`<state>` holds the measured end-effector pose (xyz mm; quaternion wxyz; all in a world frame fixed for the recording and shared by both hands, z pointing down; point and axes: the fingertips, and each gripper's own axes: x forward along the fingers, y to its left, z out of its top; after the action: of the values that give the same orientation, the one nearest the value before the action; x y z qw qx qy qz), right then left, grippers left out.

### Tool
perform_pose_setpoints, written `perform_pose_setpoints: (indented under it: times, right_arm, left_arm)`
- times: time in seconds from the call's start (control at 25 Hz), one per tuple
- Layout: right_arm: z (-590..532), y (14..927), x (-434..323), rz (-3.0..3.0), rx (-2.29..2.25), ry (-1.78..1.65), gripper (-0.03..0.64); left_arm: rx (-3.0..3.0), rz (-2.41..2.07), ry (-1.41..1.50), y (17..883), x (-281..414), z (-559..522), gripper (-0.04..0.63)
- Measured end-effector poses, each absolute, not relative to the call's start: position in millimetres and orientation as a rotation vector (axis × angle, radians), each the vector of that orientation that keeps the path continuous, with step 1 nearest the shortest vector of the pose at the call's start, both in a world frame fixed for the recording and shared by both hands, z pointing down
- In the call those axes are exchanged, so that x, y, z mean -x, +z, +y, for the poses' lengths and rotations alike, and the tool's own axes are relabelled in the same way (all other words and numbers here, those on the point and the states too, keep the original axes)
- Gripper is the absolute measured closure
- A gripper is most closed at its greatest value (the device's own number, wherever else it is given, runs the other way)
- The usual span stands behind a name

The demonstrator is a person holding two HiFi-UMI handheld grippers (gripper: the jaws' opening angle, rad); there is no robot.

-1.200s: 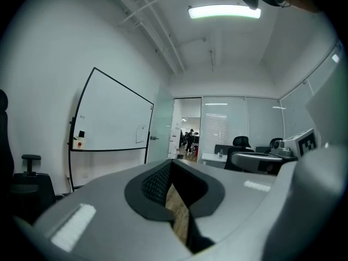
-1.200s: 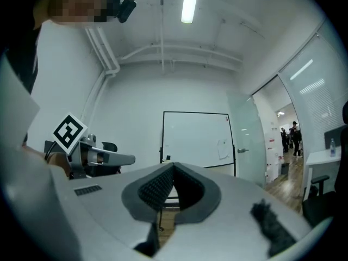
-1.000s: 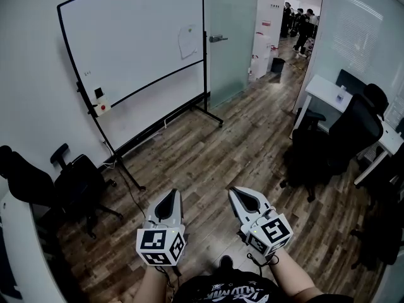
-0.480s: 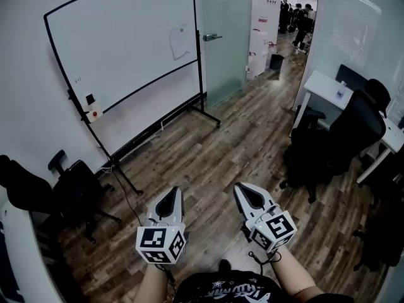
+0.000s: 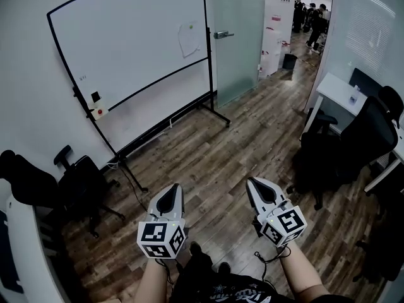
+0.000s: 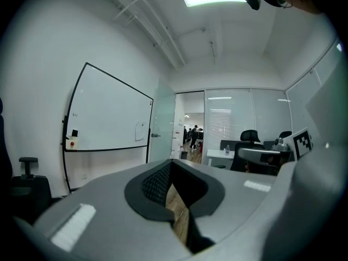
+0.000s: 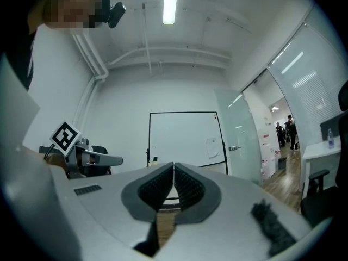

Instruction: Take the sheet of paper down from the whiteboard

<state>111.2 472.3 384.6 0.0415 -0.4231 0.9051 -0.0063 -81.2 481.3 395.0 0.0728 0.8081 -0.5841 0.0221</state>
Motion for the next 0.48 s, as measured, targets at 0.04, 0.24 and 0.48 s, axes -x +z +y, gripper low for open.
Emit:
perform_pose_setpoints:
  times: [0.04,0.24,0.48]
  right_arm:
    - [468.2,384.9,-109.8,2.776,1.290,-0.019,0.601]
    - [438.3,382.9,-103.1,2.782,1.315,0.010,0.601]
    - [371.9,378.7,-91.8,2.765,1.375,0.041,0.601]
  left_arm:
    - [-2.426,-1.758,0.067,396.0,82.5,477.6,0.588]
    - [-2.421,-1.745,0.052,401.5,96.0,442.9,0.589]
    - [-2.448,-1.738,0.010,391.9,113.8,382.7,0.588]
